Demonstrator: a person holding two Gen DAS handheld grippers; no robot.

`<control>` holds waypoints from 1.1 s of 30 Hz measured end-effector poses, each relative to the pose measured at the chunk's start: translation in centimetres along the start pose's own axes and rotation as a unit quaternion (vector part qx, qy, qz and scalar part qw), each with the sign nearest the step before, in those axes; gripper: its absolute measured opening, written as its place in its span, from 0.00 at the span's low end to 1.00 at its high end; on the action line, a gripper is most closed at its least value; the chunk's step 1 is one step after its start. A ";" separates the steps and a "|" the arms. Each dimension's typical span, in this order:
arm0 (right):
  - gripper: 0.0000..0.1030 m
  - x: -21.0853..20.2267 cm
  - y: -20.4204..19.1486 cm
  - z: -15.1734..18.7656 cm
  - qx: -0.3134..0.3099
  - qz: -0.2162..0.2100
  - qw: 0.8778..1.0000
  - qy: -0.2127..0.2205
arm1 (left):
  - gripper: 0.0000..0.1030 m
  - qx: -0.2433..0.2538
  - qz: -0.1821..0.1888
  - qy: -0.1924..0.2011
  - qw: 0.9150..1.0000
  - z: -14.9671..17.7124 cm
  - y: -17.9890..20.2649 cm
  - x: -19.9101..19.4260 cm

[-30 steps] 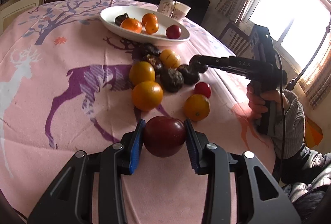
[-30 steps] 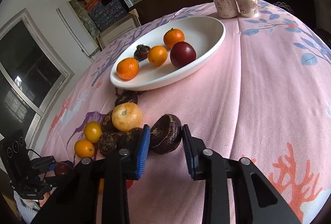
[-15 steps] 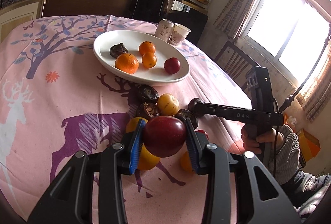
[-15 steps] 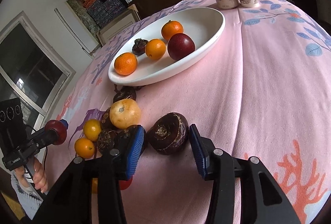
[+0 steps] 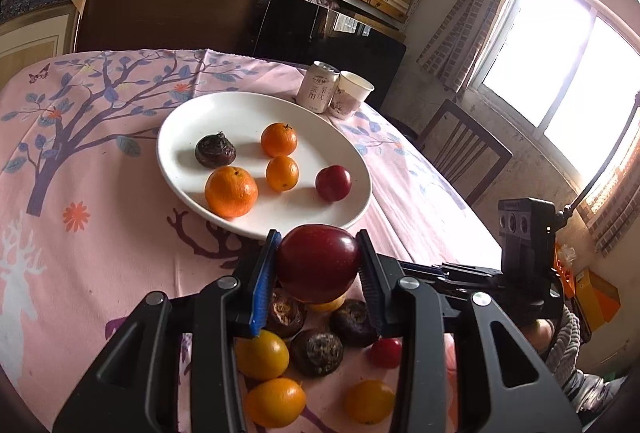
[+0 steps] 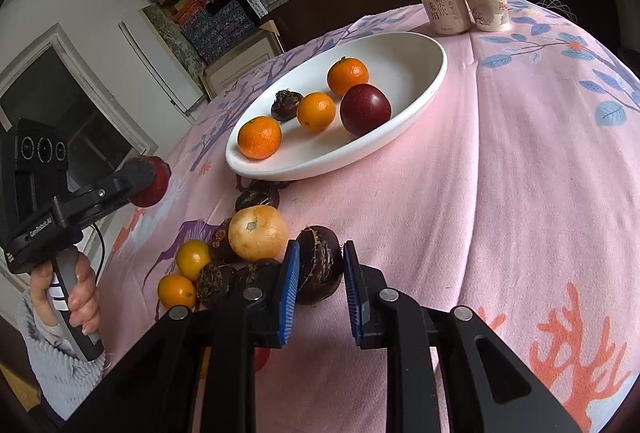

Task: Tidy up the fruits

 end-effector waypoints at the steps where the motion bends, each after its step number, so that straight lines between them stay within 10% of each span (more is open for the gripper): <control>1: 0.22 -0.3 -0.1 -0.2 0.001 -0.002 1.000 0.009 | 0.36 -0.001 0.002 0.000 1.000 -0.4 0.1 0.3; 14: 0.22 3.2 0.6 -9.1 0.018 -0.019 0.999 0.035 | 0.37 0.008 -0.072 0.009 0.997 -5.4 0.5 6.2; 18: 0.22 4.0 1.4 -8.8 0.034 -0.044 0.998 0.021 | 0.74 -0.007 -0.099 0.015 0.995 -5.1 -1.1 6.9; 22: 0.43 2.4 1.7 -8.5 0.039 -0.029 0.998 0.044 | 0.82 -0.015 -0.102 0.020 0.994 -4.7 -2.3 6.0; 33: 0.62 0.3 2.6 -6.0 0.060 -0.014 0.996 0.059 | 0.93 -0.014 -0.140 0.030 0.990 -0.7 -4.1 2.1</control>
Point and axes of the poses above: each gripper's, at about its wrist camera, not at the fingertips, and x roughly the way its jaws point, y to its right, z to its underside, the point moved 3 cm from there along x, roughly the way its jaws point, and after that the axes turned 12 degrees about -z, right-handed, at the moved point
